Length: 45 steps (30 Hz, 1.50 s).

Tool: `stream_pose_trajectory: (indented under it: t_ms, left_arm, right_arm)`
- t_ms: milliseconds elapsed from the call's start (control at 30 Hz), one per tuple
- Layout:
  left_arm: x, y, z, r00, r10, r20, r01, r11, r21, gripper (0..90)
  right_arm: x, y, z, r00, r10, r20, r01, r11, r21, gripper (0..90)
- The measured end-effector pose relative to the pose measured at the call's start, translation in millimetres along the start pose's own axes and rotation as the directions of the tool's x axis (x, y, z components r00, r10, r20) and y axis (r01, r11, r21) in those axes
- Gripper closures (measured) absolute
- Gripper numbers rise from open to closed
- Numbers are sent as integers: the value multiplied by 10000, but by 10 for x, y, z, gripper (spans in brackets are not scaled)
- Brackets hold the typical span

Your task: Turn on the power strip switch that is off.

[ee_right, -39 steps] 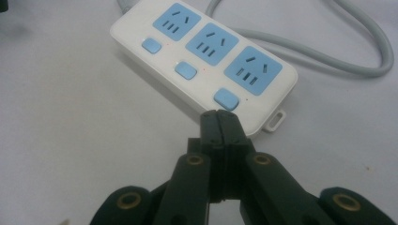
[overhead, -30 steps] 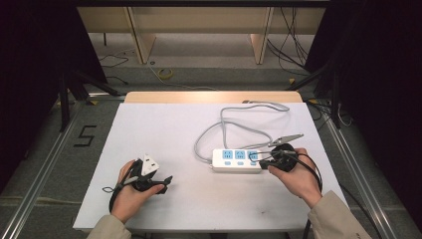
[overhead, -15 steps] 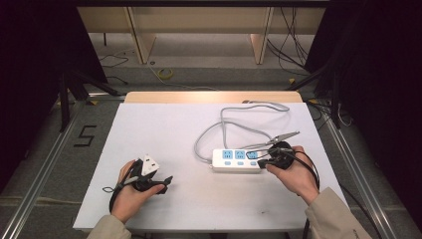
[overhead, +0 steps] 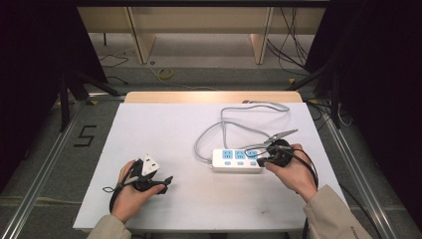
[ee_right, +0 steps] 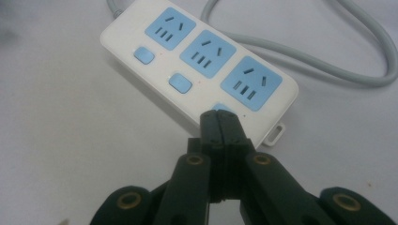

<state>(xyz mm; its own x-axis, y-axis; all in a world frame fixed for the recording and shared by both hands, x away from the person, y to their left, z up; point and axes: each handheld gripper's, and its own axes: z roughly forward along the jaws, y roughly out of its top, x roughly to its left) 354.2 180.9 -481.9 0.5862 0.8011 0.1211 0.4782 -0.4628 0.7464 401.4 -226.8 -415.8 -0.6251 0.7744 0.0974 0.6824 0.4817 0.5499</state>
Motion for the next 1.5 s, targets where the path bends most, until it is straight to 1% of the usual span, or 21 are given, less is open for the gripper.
stream_pose_trajectory:
  t_ms: [800,900,1200,1500]
  left_arm:
    - [-2,1,1,10000,-15,10,15,10000,-7,210]
    - [-2,2,1,10000,-9,10,9,10000,-14,211]
    - [-4,5,-1,10000,-19,21,19,10000,-36,213]
    - [-10,8,-1,10000,-9,36,10,10000,-69,213]
  right_arm:
    - [-27,89,73,10000,37,-6,-37,9997,255,900]
    - [-30,100,82,9999,103,5,-103,9995,288,900]
    - [-42,125,122,10000,8,30,-9,9993,368,900]
    - [-41,150,160,10000,53,48,-55,9990,435,900]
